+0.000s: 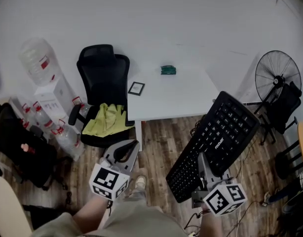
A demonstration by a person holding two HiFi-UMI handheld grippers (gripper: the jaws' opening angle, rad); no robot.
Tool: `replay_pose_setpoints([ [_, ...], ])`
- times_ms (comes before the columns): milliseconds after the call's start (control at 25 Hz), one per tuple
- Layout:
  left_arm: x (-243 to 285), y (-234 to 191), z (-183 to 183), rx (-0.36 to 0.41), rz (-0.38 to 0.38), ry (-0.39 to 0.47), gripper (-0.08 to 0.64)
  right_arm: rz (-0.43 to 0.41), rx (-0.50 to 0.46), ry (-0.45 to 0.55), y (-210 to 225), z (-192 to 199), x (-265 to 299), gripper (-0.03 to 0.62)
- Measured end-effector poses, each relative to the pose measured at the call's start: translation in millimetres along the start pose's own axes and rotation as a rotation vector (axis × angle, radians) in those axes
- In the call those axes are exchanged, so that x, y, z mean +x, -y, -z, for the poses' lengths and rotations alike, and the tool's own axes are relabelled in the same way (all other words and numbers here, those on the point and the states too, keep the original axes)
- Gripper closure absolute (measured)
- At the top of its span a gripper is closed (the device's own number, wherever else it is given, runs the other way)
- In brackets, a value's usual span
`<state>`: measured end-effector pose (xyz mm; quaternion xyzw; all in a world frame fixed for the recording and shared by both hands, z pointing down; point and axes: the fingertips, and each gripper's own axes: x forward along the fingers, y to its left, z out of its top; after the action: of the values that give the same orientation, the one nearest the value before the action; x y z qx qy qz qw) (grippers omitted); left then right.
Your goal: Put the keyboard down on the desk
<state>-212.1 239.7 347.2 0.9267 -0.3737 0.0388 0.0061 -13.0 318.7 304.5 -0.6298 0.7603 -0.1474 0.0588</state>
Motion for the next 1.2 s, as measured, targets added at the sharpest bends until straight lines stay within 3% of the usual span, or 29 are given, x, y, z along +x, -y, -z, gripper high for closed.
replay_pose_setpoints([
  [320,38,-17,9,0.040,-0.017,0.056,0.529,0.009,-0.011,0.047,37,14,29,0.479],
  [440,71,-62,-6,0.017,-0.001,0.088,0.529,0.018,0.003,0.035,42,2,84,0.479],
  [560,114,-110,-13,0.003,0.025,0.056,0.529,0.045,0.003,0.009,46,-16,145,0.479],
  [840,179,-155,-9,0.010,0.044,0.005,0.529,0.085,0.060,-0.009,77,-26,213,0.479],
  [1200,252,-165,0,0.017,0.060,-0.044,0.529,0.086,0.103,-0.025,131,-29,266,0.479],
])
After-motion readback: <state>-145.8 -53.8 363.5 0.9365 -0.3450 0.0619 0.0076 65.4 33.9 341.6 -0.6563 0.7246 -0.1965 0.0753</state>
